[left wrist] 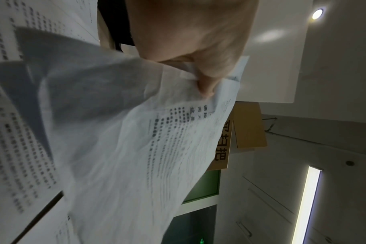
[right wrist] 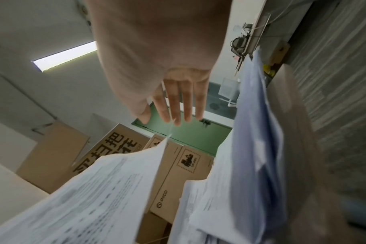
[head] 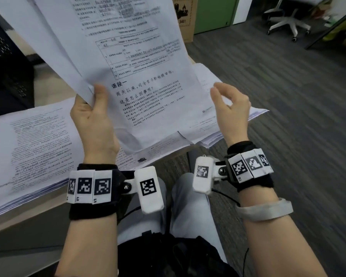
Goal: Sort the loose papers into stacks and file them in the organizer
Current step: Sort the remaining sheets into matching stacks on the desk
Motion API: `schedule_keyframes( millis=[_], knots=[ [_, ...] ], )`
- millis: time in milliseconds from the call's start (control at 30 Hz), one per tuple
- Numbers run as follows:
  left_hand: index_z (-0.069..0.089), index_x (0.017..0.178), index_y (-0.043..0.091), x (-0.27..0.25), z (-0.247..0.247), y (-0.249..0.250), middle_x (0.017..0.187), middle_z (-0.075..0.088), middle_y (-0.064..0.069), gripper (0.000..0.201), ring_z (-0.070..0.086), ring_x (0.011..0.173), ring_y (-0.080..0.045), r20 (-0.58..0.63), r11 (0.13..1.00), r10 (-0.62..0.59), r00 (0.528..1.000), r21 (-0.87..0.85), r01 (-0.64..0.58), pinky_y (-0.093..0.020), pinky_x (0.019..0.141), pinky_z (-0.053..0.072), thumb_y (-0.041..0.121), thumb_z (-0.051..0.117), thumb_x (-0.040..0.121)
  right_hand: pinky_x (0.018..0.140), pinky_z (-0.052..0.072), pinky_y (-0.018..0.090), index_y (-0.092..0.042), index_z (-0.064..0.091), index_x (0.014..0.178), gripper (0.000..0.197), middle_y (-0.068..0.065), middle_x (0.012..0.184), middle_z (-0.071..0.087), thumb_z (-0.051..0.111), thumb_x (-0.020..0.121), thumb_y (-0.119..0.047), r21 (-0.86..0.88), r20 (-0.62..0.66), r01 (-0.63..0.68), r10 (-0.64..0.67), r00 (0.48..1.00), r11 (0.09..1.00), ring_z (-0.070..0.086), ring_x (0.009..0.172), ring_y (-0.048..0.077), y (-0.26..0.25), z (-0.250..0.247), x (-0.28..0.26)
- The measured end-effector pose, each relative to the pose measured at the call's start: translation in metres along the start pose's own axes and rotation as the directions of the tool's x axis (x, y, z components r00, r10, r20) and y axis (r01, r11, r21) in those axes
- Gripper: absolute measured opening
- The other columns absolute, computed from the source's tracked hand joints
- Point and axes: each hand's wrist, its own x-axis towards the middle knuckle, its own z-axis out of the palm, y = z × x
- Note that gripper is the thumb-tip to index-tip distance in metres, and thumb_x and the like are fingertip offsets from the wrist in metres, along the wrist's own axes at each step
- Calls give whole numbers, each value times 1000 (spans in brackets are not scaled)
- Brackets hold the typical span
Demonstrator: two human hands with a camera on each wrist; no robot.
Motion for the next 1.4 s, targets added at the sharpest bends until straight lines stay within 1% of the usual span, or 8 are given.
schedule_keyframes(
  millis=[167, 333, 533, 633, 733, 967, 1067, 1400],
  knots=[
    [66, 83, 20, -5, -6, 4, 76, 68, 12, 14, 60, 91, -13, 18, 992, -98, 995, -82, 100, -43, 102, 46, 9, 61, 89, 72, 47, 8, -9, 64, 113, 31, -4, 102, 65, 69, 84, -19, 11, 229, -50, 46, 972, 999, 60, 91, 7, -9, 8, -9],
    [66, 85, 16, -9, -13, 9, 79, 74, 7, 11, 69, 85, -13, 32, 984, -143, 989, -106, 145, -37, 90, 55, 8, 60, 90, 58, 41, 14, -7, 65, 87, 3, 1, 77, 60, 62, 85, -5, 97, 160, -80, 64, 985, 992, 51, 72, 15, -13, 14, -23],
    [68, 94, 24, -9, -36, 22, 95, 74, 7, 28, 67, 102, -15, 137, 980, -158, 978, -95, 172, -38, 96, 52, 13, 43, 100, 63, 43, 27, -15, 58, 68, 21, 3, 70, 55, 56, 88, -8, 303, 32, -122, 118, 992, 945, 49, 67, 16, -21, 24, -37],
    [59, 103, 22, -11, -44, 29, 96, 72, 9, 21, 68, 98, -12, 226, 979, -203, 953, 21, 203, -28, 84, 56, 8, 44, 98, 68, 43, 33, -6, 57, 71, 17, 7, 72, 53, 56, 87, -11, 443, -15, -121, 142, 990, 888, 47, 71, 19, -30, 33, -39],
    [59, 103, 24, -12, -54, 32, 89, 73, 15, 22, 69, 92, -4, 261, 979, -201, 944, 67, 191, -20, 76, 56, 8, 45, 98, 70, 49, 30, -15, 60, 72, 23, 1, 72, 59, 53, 92, -6, 483, -22, -108, 135, 991, 869, 52, 72, 17, -40, 41, -44],
    [61, 96, 19, -9, -85, 32, 83, 73, 16, 18, 68, 87, -4, 97, 994, -73, 993, 89, 64, -21, 77, 55, 7, 48, 97, 67, 46, 29, -19, 66, 73, 22, 5, 73, 60, 59, 90, -5, 405, 105, -128, 93, 990, 905, 51, 72, 17, -48, 58, -64],
    [61, 98, 19, -8, -96, 34, 84, 73, 17, 21, 67, 88, -1, 57, 998, -22, 998, 68, 18, -17, 78, 52, 4, 46, 97, 69, 52, 20, -19, 68, 77, 25, -8, 70, 69, 57, 91, -2, 425, 120, -130, 87, 989, 896, 61, 71, 7, -51, 66, -72],
    [61, 108, 18, -2, -140, 50, 93, 71, 15, 25, 66, 100, -8, -75, 988, 28, 997, 154, -16, -31, 94, 53, 4, 42, 99, 61, 46, 12, -16, 63, 69, 28, -17, 54, 60, 56, 92, -1, 563, -136, -159, 281, 950, 811, 52, 52, -6, -45, 85, -74]
  ],
)
